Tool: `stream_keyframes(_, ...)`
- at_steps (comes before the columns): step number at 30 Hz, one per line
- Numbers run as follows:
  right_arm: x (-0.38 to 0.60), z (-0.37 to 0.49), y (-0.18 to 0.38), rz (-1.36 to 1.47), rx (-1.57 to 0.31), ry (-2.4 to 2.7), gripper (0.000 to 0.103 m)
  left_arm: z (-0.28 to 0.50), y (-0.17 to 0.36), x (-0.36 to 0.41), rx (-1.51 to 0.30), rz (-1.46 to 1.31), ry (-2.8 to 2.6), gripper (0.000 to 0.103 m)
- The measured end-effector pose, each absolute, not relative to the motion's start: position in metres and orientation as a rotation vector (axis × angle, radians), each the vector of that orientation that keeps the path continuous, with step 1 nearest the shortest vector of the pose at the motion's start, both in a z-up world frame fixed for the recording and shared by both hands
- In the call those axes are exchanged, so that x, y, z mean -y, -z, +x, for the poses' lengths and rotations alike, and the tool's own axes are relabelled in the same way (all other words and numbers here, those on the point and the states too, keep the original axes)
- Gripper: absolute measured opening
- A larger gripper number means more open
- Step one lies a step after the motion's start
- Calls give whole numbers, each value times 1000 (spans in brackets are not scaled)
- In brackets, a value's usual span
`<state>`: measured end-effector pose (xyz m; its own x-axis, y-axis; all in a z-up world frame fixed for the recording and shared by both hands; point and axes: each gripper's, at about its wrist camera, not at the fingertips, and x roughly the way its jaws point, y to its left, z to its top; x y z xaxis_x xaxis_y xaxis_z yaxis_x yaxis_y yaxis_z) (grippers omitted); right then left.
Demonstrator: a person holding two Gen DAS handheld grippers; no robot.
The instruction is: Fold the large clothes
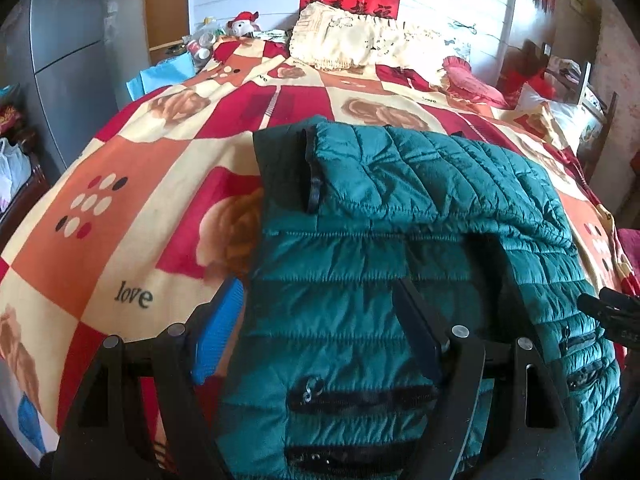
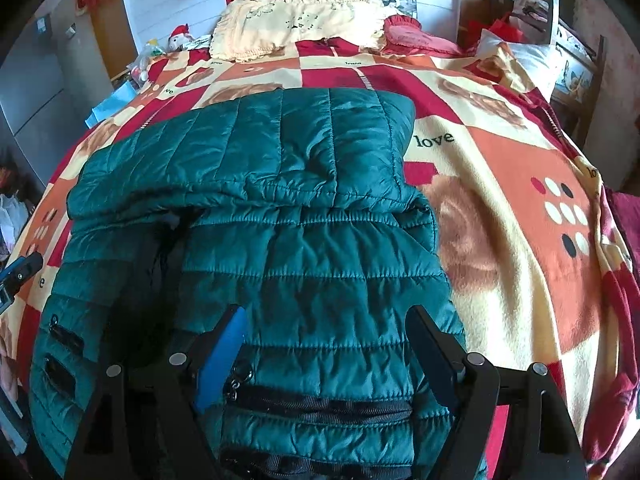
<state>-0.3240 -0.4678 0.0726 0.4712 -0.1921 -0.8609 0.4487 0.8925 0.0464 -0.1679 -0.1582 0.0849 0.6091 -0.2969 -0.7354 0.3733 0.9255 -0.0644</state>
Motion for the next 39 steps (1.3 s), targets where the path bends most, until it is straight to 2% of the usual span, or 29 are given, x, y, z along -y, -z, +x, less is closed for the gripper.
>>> stream_keyframes(7,470,-330,-72,262,-1008,422,83,-170,-75,153,-872,89,379,78)
stream_keyframes(39,458,-411,-57,299,-1077,408,84,-225,-50,117,-955,65,358,78)
